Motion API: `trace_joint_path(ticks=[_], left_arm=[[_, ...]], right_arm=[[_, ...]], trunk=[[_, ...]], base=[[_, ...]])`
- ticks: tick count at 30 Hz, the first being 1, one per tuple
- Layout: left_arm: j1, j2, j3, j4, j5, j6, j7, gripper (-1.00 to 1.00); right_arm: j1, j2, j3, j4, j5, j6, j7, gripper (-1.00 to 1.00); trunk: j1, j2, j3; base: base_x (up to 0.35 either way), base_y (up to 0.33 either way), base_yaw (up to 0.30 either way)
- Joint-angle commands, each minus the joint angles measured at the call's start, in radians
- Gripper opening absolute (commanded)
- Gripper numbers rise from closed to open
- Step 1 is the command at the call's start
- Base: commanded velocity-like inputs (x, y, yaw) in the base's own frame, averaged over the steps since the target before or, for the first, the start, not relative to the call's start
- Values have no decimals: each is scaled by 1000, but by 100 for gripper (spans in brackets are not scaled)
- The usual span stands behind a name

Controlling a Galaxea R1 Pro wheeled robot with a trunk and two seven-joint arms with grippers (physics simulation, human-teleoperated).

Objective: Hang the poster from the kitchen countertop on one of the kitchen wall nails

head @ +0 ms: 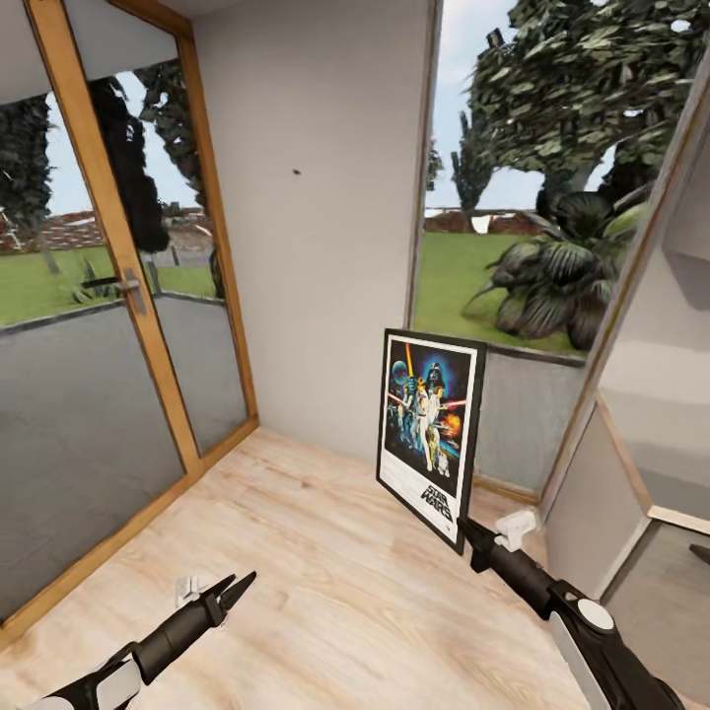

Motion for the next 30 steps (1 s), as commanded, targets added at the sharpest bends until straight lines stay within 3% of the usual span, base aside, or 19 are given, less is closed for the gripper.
trace_joint_path(ticks=[1, 15, 21, 26, 30], left_arm=[[-1, 1, -8, -1, 7, -5, 0, 100], [-1, 1, -7, 2, 7, -5, 0, 100], [8, 0, -1, 65, 7, -6, -1, 100], [133, 3, 10, 82, 16, -9, 10, 100], [179, 15, 35, 84, 69, -10, 15, 100]], right_arm=[[-1, 0, 0, 0, -9, 1, 6, -100], [-1, 0, 0, 0, -9, 1, 6, -100], [-1, 0, -2, 0, -9, 1, 6, -100], [-1, -1, -3, 0, -10, 1, 6, -100], [-1, -1, -3, 0, -10, 1, 5, -100]], trunk=[[1, -2, -2], [1, -2, -2], [1, -2, -2], [1, -2, -2], [1, -2, -2]], base=[[210, 238, 276], [210, 238, 286], [204, 241, 288], [189, 249, 288], [180, 256, 288]])
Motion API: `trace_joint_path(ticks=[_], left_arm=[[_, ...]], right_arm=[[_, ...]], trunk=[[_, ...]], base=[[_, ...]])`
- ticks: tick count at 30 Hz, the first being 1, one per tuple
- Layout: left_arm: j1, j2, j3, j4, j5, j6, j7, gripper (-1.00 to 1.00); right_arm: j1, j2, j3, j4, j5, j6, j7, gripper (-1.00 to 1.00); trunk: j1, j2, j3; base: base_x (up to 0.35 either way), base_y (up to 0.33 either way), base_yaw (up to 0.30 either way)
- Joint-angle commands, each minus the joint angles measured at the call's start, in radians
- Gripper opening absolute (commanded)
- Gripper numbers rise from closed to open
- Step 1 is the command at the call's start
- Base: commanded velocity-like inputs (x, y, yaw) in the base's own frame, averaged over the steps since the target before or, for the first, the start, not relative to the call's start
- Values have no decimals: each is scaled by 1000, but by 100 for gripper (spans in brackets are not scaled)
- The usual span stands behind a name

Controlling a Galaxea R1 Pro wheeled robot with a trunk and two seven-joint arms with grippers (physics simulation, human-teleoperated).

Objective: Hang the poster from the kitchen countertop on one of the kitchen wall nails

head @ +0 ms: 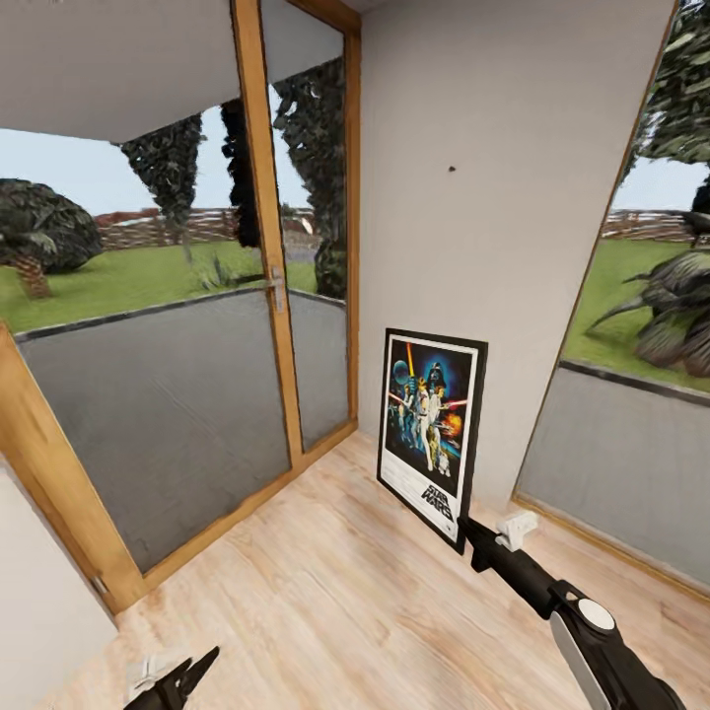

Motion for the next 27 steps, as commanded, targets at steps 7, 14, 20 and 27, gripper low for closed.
trace_joint_path(ticks=[7, 14, 20, 27], left_arm=[[10, 2, -2, -3, 25, -6, 1, 100], [12, 2, -2, -9, 24, -6, 41, 100], [12, 1, 0, -12, 22, -6, 52, 100], [12, 1, 2, -12, 22, -6, 53, 100]], right_arm=[[-1, 0, 0, 0, -8, 1, 6, -100], [-1, -1, -3, 0, -9, 1, 5, -100], [-1, -1, -4, 0, -10, 1, 7, -100], [-1, -1, -4, 0, -10, 1, 7, -100]], trunk=[[1, -2, -2], [1, -2, -2], [1, -2, -2], [1, -2, 0]], base=[[193, 257, 288], [209, 249, 288], [241, 241, 167], [264, 240, -138]])
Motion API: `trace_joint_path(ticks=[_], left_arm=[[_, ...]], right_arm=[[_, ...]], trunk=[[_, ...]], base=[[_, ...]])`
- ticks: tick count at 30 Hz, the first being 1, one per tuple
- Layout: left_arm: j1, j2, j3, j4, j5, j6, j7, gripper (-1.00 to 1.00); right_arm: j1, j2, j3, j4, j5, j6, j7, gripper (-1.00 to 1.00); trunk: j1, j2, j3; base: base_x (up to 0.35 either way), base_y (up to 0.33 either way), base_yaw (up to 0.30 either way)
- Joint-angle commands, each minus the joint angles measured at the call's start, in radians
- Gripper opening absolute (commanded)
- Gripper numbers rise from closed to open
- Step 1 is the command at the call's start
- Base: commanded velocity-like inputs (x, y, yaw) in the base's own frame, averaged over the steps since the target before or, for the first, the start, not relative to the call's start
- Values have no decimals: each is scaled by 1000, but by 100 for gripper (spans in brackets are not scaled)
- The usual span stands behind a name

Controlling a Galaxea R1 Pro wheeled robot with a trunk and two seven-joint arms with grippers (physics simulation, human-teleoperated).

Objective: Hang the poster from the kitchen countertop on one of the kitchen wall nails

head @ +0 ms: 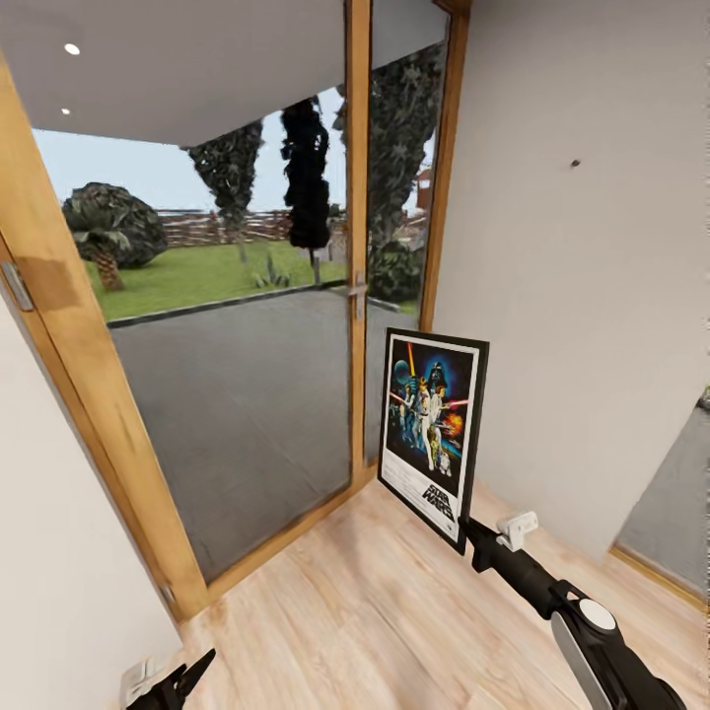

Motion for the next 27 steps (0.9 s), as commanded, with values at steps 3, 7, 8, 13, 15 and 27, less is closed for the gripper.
trace_joint_path(ticks=[3, 7, 8, 13, 15, 27], left_arm=[[0, 1, -8, -2, 7, -5, 0, 100], [0, 1, -8, -2, 7, -5, 0, 100], [0, 1, -8, -2, 7, -5, 0, 100], [0, 1, -7, -2, 7, -5, 0, 100], [0, 1, -7, -2, 7, -5, 0, 100], [0, 2, -7, -2, 7, -5, 0, 100]], right_arm=[[-1, 0, -1, 1, -9, 2, 7, -100], [-1, 0, -1, 1, -9, 3, 7, -100], [-1, 0, -1, 1, -9, 3, 7, -100], [-1, 0, -2, 1, -9, 3, 7, -100], [-1, 0, -3, 1, -9, 3, 9, -100], [-1, -1, -3, 1, -10, 3, 11, -100]], trunk=[[1, -2, 0], [1, -2, 3], [1, -2, 4], [1, -2, 8], [1, -2, 9], [1, -2, 10]], base=[[267, 239, -270], [267, 239, -286], [267, 239, -288], [267, 239, -288], [267, 239, -227], [267, 239, -38]])
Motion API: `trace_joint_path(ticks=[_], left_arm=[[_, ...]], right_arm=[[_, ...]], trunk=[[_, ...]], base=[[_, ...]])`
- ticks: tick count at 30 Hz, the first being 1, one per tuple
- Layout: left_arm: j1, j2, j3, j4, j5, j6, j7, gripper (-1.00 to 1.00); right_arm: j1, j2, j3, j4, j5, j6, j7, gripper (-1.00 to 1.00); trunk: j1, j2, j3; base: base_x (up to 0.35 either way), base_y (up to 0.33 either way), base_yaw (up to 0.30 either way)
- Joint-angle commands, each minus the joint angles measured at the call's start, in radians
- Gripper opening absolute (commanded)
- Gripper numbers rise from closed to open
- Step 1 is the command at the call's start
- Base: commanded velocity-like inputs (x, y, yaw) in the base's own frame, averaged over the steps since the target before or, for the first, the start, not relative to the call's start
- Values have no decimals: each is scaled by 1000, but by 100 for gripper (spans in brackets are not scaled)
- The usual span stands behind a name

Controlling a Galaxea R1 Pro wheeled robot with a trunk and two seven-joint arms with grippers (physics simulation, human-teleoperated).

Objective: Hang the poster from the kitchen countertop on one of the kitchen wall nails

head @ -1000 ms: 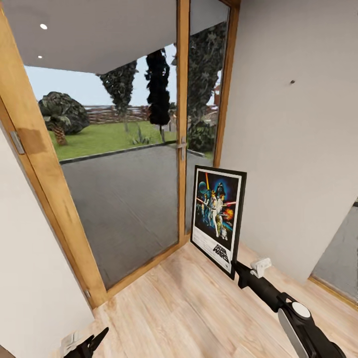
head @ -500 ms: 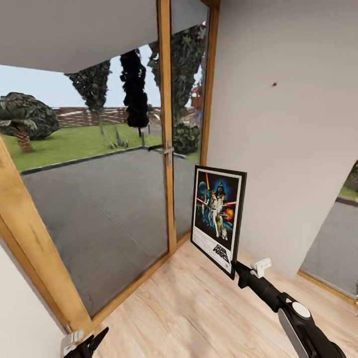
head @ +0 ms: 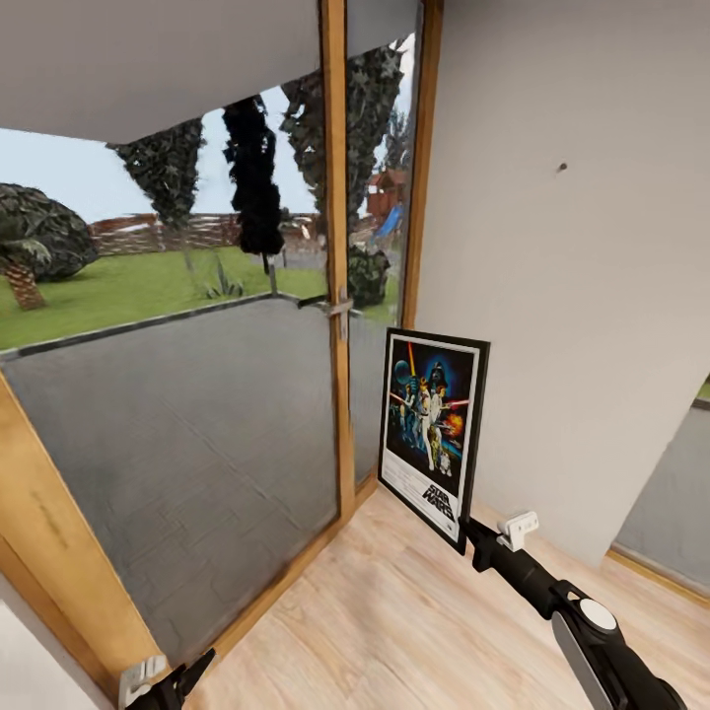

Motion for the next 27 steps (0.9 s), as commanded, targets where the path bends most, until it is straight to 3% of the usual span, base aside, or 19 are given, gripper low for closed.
trace_joint_path(ticks=[1, 11, 27], left_arm=[[-1, 1, -8, -1, 7, -5, 0, 100], [-1, 1, -8, -1, 7, -5, 0, 100], [-1, 1, -8, -1, 7, -5, 0, 100]], right_arm=[[-1, 0, -1, 0, -9, 1, 8, -100], [-1, -1, -1, 0, -10, 6, 11, -100], [-1, -1, -1, 2, -10, 6, 8, -100]], trunk=[[1, -2, -2], [1, -2, 3], [1, -2, 17]], base=[[273, 235, -3], [300, 166, -175], [334, -36, -272]])
